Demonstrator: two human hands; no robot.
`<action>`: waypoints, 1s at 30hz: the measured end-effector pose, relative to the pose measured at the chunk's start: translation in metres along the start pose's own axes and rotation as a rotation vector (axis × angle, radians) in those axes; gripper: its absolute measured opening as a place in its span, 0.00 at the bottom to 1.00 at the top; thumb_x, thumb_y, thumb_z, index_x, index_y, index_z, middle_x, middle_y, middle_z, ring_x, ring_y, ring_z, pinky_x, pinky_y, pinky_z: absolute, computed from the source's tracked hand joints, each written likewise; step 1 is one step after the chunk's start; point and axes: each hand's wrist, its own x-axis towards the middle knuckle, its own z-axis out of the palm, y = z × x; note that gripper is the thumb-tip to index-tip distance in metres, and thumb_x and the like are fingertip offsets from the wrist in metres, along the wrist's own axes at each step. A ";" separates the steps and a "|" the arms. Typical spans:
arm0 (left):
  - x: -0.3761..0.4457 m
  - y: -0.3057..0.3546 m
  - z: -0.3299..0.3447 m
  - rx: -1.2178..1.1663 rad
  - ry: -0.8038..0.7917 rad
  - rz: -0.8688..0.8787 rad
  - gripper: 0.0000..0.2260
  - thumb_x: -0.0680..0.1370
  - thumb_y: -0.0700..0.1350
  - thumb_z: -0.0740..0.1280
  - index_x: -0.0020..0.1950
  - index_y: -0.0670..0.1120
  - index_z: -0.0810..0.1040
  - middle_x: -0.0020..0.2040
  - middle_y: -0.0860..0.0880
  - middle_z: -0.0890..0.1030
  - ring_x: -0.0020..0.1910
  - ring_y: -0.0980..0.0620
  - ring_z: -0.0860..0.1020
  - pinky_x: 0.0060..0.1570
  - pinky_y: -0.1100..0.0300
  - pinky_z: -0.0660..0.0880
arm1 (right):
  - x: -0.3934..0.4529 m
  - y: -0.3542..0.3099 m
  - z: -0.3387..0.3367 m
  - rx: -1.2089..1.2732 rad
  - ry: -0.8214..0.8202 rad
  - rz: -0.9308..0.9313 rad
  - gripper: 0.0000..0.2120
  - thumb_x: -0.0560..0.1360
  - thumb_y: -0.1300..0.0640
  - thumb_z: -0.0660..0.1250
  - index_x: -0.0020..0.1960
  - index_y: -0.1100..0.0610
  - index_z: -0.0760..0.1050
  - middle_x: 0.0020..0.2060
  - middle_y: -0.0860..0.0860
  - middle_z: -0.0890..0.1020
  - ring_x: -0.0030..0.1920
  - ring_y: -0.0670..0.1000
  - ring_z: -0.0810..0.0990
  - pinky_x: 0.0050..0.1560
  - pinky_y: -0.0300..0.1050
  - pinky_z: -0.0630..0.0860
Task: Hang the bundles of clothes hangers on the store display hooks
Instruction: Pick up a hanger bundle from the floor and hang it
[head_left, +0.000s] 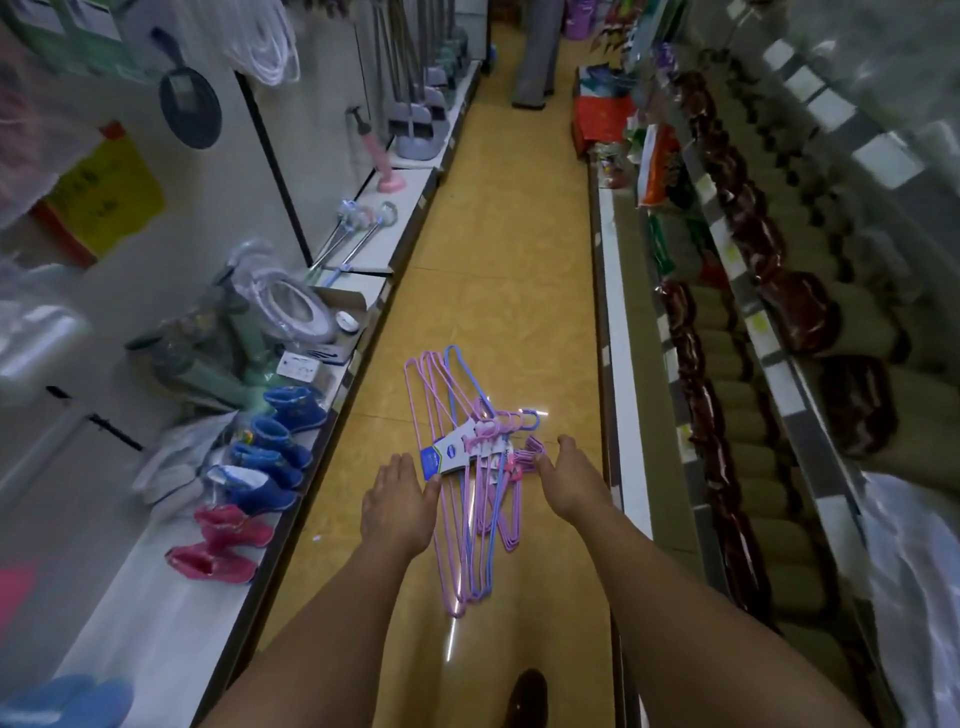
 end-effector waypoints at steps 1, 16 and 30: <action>0.012 0.003 0.007 0.004 -0.003 -0.003 0.28 0.82 0.57 0.50 0.78 0.44 0.51 0.78 0.45 0.53 0.77 0.47 0.52 0.74 0.51 0.53 | 0.016 0.003 0.001 -0.005 -0.008 0.001 0.26 0.82 0.47 0.54 0.76 0.57 0.54 0.72 0.56 0.65 0.69 0.58 0.69 0.61 0.51 0.70; 0.216 -0.092 0.257 0.054 -0.103 -0.042 0.26 0.82 0.56 0.50 0.76 0.43 0.56 0.77 0.45 0.58 0.75 0.48 0.57 0.70 0.53 0.58 | 0.265 0.096 0.212 -0.090 -0.123 -0.018 0.24 0.82 0.47 0.53 0.74 0.57 0.58 0.70 0.56 0.69 0.68 0.58 0.70 0.60 0.49 0.68; 0.352 -0.144 0.461 -0.190 -0.224 0.054 0.21 0.84 0.49 0.49 0.78 0.52 0.53 0.70 0.44 0.70 0.66 0.43 0.71 0.58 0.54 0.68 | 0.409 0.182 0.416 -0.162 -0.182 -0.024 0.21 0.83 0.51 0.51 0.71 0.63 0.62 0.68 0.61 0.70 0.67 0.61 0.69 0.61 0.50 0.68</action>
